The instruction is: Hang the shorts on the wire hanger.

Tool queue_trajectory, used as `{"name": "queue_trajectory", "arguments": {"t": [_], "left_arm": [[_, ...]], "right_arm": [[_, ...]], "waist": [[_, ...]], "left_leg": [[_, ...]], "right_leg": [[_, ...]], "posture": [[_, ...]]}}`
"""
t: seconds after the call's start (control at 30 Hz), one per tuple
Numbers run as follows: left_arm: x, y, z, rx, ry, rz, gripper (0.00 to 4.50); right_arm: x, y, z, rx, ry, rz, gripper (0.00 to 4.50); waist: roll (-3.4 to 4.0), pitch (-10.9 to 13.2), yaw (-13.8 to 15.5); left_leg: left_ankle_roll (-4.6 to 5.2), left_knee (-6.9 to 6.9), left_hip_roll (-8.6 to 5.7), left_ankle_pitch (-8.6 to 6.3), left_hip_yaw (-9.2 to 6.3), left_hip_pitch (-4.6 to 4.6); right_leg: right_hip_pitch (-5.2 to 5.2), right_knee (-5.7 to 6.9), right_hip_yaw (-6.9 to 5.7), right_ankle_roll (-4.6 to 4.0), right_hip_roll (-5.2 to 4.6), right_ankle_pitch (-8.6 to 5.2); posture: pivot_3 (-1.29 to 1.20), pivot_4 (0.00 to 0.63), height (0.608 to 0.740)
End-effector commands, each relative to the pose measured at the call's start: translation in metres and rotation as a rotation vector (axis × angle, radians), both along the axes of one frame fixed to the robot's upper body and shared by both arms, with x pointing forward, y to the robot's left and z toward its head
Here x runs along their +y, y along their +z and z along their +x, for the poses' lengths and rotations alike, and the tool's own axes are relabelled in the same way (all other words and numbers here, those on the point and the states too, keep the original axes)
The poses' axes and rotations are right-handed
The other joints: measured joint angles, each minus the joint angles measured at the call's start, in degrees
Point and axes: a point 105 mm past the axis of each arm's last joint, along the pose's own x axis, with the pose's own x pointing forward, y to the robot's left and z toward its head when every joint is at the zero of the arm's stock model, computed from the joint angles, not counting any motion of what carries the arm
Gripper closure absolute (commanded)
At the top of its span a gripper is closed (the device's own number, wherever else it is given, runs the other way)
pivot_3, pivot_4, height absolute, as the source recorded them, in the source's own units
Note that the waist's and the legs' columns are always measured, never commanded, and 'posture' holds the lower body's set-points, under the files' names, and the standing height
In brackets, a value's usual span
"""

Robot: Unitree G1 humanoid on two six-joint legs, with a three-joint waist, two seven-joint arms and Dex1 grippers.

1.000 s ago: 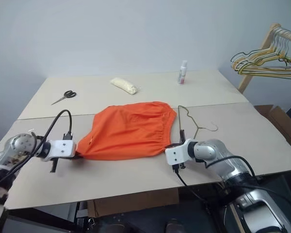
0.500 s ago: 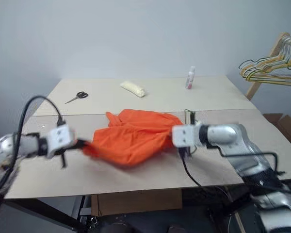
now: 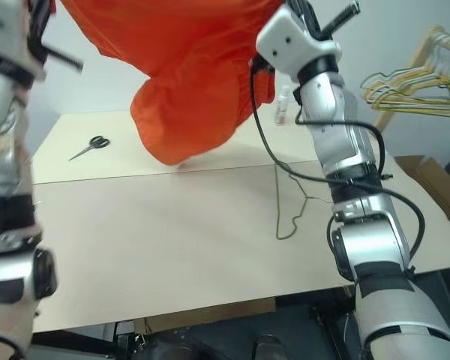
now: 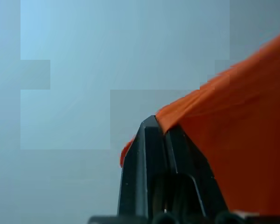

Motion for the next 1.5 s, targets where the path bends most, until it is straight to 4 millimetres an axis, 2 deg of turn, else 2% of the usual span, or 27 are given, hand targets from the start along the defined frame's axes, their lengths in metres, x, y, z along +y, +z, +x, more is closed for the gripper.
{"name": "queue_trajectory", "arguments": {"t": [0.03,0.1,0.13,0.2,0.23,0.3,0.37,0.43,0.5,0.67,0.77,0.93,1.07,1.23,1.3,1.37,1.4,1.43,1.47,1.5], "left_arm": [[-0.002,-0.048,-0.025,0.232,-0.136,0.122,4.49],[-0.002,-0.084,-0.038,0.415,-0.194,0.184,4.49],[-0.002,-0.107,-0.049,0.513,-0.239,0.260,4.49],[0.008,-0.165,-0.075,0.815,-0.264,0.398,4.49],[0.016,-0.189,-0.088,0.930,-0.260,0.487,4.49],[0.028,-0.212,-0.100,1.058,-0.222,0.560,4.49],[0.040,-0.234,-0.112,1.185,-0.178,0.641,4.49],[0.048,-0.253,-0.129,1.304,-0.173,0.728,4.49],[0.047,-0.258,-0.135,1.341,-0.176,0.741,4.49],[0.018,-0.258,-0.157,1.390,-0.331,0.677,4.49],[0.010,-0.257,-0.161,1.384,-0.369,0.665,4.49],[0.016,-0.261,-0.159,1.385,-0.351,0.696,4.49],[0.018,-0.260,-0.158,1.377,-0.355,0.698,3.64],[0.024,-0.250,-0.154,1.364,-0.353,0.701,2.00],[0.018,-0.238,-0.152,1.327,-0.391,0.647,1.33],[0.011,-0.223,-0.147,1.257,-0.425,0.583,0.62],[0.007,-0.216,-0.143,1.211,-0.427,0.559,0.25],[0.005,-0.212,-0.139,1.179,-0.422,0.539,0.01],[-0.001,-0.207,-0.132,1.126,-0.423,0.500,0.01],[-0.005,-0.204,-0.127,1.094,-0.425,0.465,0.01]], "right_arm": [[0.015,-0.053,-0.012,0.141,0.128,-0.201,4.50],[0.022,-0.092,-0.020,0.226,0.171,-0.392,4.50],[0.022,-0.119,-0.024,0.319,0.198,-0.478,4.50],[0.016,-0.189,-0.044,0.575,0.286,-0.716,4.50],[0.012,-0.215,-0.059,0.673,0.343,-0.805,4.50],[0.008,-0.237,-0.078,0.777,0.418,-0.875,4.50],[0.010,-0.248,-0.093,0.838,0.475,-0.902,4.50],[0.010,-0.253,-0.107,0.898,0.519,-0.934,4.50],[0.008,-0.255,-0.114,0.935,0.538,-0.956,4.50],[-0.005,-0.254,-0.119,0.984,0.508,-1.031,4.50],[-0.010,-0.252,-0.121,1.002,0.501,-1.043,4.50],[-0.009,-0.247,-0.131,1.002,0.551,-1.047,4.50],[-0.008,-0.244,-0.129,0.983,0.550,-1.042,3.38],[-0.020,-0.236,-0.131,1.050,0.549,-0.972,1.66],[-0.027,-0.222,-0.131,1.098,0.550,-0.850,0.96],[-0.029,-0.204,-0.121,1.132,0.514,-0.632,0.21],[-0.032,-0.197,-0.111,1.122,0.464,-0.532,0.00],[-0.034,-0.192,-0.103,1.108,0.421,-0.464,0.00],[-0.037,-0.190,-0.092,1.152,0.365,-0.338,0.00],[-0.040,-0.189,-0.085,1.155,0.314,-0.283,0.00]], "waist": [[0.01,0.06,-0.67],[0.04,0.17,-0.96],[0.05,0.30,-0.96],[0.12,0.41,-0.83],[0.23,0.49,-0.43],[0.22,0.72,0.63],[0.15,0.98,1.64],[0.17,1.00,2.55],[0.17,1.00,3.11],[0.10,0.99,4.45],[0.13,1.00,4.40],[0.12,1.00,4.41],[0.13,1.00,4.37],[0.09,1.02,4.42],[0.08,1.04,4.62],[0.09,1.05,4.82],[0.09,1.05,4.99],[0.08,1.05,5.03],[0.08,1.04,5.02],[0.09,1.04,5.03]], "left_leg": [[0.01,0.11,0.02,0.00,0.16,-0.08],[0.05,0.49,0.11,0.02,0.35,-0.13],[0.11,0.63,0.12,0.04,0.38,-0.07],[0.52,0.74,0.25,-0.09,0.47,0.30],[0.89,0.73,0.30,-0.31,0.50,0.83],[1.16,0.67,0.39,-0.49,0.54,1.90],[1.23,0.68,0.55,-0.54,0.53,2.30],[1.19,0.72,0.54,-0.51,0.49,2.36],[1.19,0.73,0.53,-0.51,0.49,2.40],[1.18,0.74,0.53,-0.51,0.41,2.09],[1.18,0.74,0.51,-0.51,0.42,2.06],[1.18,0.74,0.53,-0.51,0.39,2.10],[1.18,0.74,0.51,-0.52,0.40,2.08],[1.19,0.74,0.52,-0.52,0.39,2.08],[1.19,0.74,0.52,-0.52,0.36,2.05],[1.20,0.74,0.54,-0.52,0.31,2.04],[1.20,0.74,0.55,-0.53,0.31,2.03],[1.20,0.74,0.56,-0.52,0.30,2.04],[1.19,0.74,0.59,-0.53,0.31,2.05],[1.18,0.74,0.60,-0.53,0.31,2.05]], "right_leg": [[0.12,-0.41,0.09,0.01,0.05,-0.02],[0.18,-0.29,0.29,-0.01,0.12,-0.03],[0.28,-0.11,0.35,-0.01,0.13,-0.03],[0.73,-0.15,0.43,-0.17,0.25,0.10],[1.18,-0.25,0.44,-0.18,0.29,0.06],[2.24,-0.23,0.44,-0.13,0.24,-0.21],[2.72,-0.25,0.41,0.17,0.25,-0.46],[2.79,-0.20,0.47,0.25,0.26,-0.49],[2.82,-0.19,0.49,-0.03,0.23,-0.32],[2.62,-0.24,0.38,-0.14,0.19,-0.27],[2.58,-0.23,0.38,-0.16,0.18,-0.28],[2.62,-0.23,0.34,-0.21,0.22,-0.31],[2.62,-0.24,0.34,-0.21,0.20,-0.32],[2.62,-0.25,0.33,-0.21,0.20,-0.33],[2.62,-0.27,0.30,-0.21,0.18,-0.33],[2.63,-0.30,0.25,-0.22,0.16,-0.33],[2.63,-0.30,0.25,-0.22,0.15,-0.33],[2.63,-0.29,0.24,-0.22,0.15,-0.33],[2.63,-0.27,0.25,-0.22,0.17,-0.33],[2.64,-0.27,0.25,-0.22,0.20,-0.33]], "posture": [[0.19,0.000,0.740],[0.19,0.000,0.740],[0.19,0.000,0.740],[0.20,0.000,0.740],[0.20,0.000,0.740],[0.20,0.000,0.740],[0.20,0.000,0.740],[0.20,0.000,0.740],[0.20,0.000,0.740],[0.19,0.000,0.740],[0.19,0.000,0.740],[0.19,0.000,0.740],[0.19,0.000,0.740],[0.19,0.000,0.740],[0.20,0.000,0.740],[0.20,0.000,0.740],[0.20,0.000,0.740],[0.20,0.000,0.740],[0.20,0.000,0.740],[0.20,0.000,0.740]]}}
